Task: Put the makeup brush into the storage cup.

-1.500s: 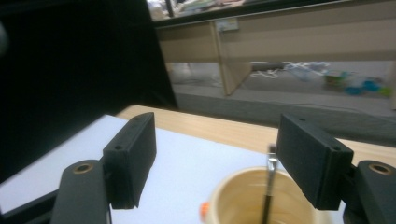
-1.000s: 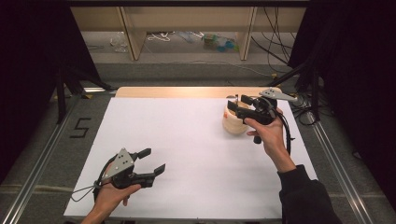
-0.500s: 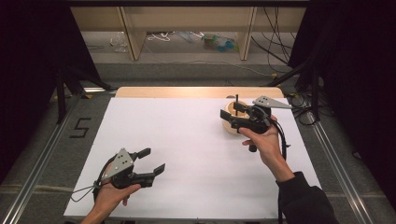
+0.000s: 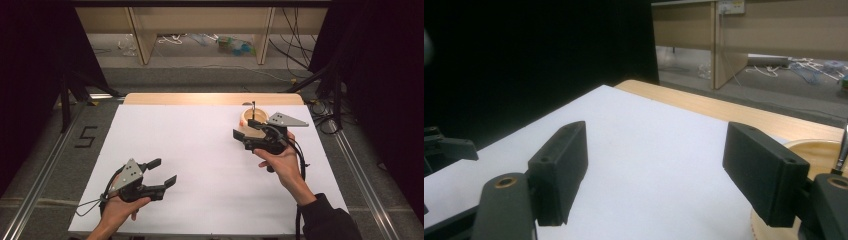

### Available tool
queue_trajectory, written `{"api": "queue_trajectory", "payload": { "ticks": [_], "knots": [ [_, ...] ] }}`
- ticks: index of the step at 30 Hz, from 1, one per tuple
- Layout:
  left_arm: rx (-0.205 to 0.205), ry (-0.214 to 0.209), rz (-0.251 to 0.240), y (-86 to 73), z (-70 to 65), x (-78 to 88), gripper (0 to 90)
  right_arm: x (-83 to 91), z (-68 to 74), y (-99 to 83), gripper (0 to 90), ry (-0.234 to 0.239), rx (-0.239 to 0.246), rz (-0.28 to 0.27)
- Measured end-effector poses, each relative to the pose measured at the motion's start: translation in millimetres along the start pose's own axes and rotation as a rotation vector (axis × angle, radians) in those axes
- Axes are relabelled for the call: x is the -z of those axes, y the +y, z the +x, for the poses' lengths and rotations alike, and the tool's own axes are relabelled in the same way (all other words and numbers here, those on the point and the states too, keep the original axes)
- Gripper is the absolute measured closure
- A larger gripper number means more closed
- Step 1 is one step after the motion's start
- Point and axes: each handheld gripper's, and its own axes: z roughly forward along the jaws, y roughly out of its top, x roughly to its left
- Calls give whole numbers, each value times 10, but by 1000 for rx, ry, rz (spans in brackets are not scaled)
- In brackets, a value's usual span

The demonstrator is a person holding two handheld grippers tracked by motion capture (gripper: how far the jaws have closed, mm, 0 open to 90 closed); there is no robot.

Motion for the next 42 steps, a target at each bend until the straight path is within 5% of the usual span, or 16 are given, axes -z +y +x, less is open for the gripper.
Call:
{"api": "queue_trajectory", "payload": {
  "ticks": [9,12,17,19,31,38,42],
  "knots": [
    [0,-4,-3,-3,4,-4,223,20,13,-89,263,24,-29,31],
    [2,3,-3,1,2,2,223,31,16,-121,257,8,4,11],
    [2,2,-2,0,2,3,223,65,67,-175,241,21,-24,29],
    [0,0,-1,-1,2,0,223,77,63,-188,230,13,7,29],
    [-1,-2,4,-3,2,-1,222,118,147,-320,218,31,-15,47],
    [7,-1,4,-8,2,-4,223,126,203,-381,217,47,2,11],
    [18,-1,7,-13,-7,-8,222,165,226,-435,213,45,15,45]
  ]
}}
